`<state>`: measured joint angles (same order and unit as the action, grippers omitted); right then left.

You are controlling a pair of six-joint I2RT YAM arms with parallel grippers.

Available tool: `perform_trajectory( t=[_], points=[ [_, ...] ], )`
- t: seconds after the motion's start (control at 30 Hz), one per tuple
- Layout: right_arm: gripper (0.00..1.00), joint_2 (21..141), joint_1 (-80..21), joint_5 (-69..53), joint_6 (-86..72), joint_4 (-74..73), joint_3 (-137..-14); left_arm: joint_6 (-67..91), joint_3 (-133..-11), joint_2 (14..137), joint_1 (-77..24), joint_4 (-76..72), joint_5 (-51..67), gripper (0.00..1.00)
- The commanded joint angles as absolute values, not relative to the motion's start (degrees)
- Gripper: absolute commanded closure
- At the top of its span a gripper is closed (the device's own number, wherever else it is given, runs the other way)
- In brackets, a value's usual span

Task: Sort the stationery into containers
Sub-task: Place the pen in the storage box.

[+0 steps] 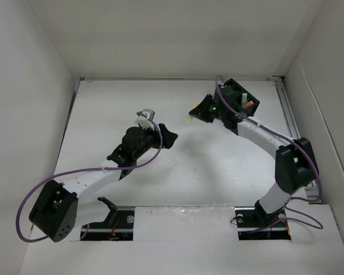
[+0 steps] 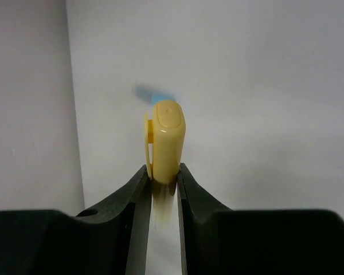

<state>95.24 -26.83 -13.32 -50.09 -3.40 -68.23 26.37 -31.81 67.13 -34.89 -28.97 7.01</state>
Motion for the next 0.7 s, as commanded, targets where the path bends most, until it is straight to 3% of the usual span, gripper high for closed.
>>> perform_trajectory(
  t=[0.0,0.17,0.27,0.67],
  points=[
    [0.97,88.16,-20.05,1.90,-52.64,-4.03,-70.05,25.22,-30.41,63.38,-35.07,-32.44,3.44,0.28],
    [0.96,86.84,-11.53,26.05,-54.93,-9.66,-72.77,26.98,-30.41,63.37,-35.07,-28.75,-0.53,0.28],
    [0.95,89.99,-9.32,33.53,-54.93,-13.43,-76.89,28.03,-30.41,63.37,-34.45,-28.74,2.71,0.28],
    [0.94,102.47,-9.22,46.14,-51.94,-22.67,-89.30,29.88,-32.17,63.37,-32.53,-23.74,0.62,0.28]
  ],
)
